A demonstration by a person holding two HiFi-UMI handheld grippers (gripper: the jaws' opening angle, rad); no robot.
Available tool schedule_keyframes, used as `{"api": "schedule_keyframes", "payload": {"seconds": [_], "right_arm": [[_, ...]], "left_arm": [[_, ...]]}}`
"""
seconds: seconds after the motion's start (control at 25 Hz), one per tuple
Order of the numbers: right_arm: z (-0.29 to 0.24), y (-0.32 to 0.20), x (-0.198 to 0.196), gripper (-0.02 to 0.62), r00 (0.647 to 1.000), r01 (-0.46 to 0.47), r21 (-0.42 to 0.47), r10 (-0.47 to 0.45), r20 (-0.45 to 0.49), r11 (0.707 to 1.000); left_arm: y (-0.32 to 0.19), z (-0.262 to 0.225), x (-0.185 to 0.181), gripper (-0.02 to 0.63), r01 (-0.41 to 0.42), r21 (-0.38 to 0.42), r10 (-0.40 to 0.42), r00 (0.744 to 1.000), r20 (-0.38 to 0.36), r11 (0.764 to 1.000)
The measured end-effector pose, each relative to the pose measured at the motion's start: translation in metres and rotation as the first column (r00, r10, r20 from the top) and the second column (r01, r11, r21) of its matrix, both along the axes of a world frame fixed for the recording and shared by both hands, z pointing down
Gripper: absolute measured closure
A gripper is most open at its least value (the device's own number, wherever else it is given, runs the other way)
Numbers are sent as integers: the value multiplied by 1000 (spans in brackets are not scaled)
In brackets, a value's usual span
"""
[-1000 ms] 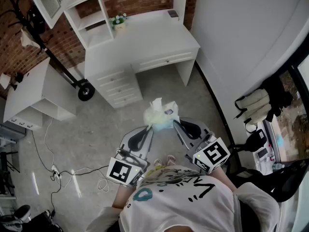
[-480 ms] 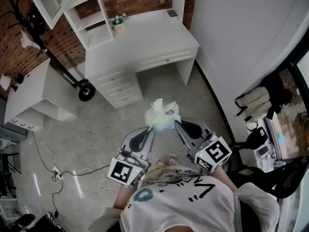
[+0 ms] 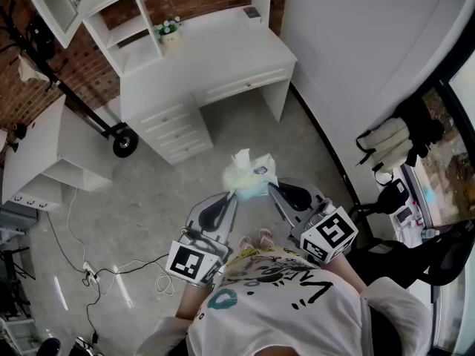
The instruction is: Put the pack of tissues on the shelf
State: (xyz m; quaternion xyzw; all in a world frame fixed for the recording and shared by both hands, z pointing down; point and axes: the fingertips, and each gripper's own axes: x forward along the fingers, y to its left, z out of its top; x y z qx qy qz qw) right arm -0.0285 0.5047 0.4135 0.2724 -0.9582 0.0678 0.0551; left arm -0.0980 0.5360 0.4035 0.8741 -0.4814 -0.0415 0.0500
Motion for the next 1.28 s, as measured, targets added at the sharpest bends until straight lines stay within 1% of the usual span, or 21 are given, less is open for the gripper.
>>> {"api": "schedule_keyframes", "payload": {"seconds": [0.32,0.6,0.8,1.0,1.28], "right_arm": [[10,6,4,561,998,-66,-19,66,-1,998],[12,-11,14,561,994,-108,-31,108,8,994],[11,-34,24,561,993,-121,-29,121,13,992],[9,-69,38,561,991,-127,-27,128,24,992],[-3,-123,48,561,995,-93,-7,93,38,996]], "left_arm": [[0,9,2,588,-58,-10,58,998,-7,998],[-19,10,11,588,-105,-18,106,994,2,994],[-45,10,21,588,-117,-21,118,993,8,993],[-76,7,35,588,-128,-12,128,992,15,992],[-126,0,47,588,-105,-5,105,994,30,994]]}}
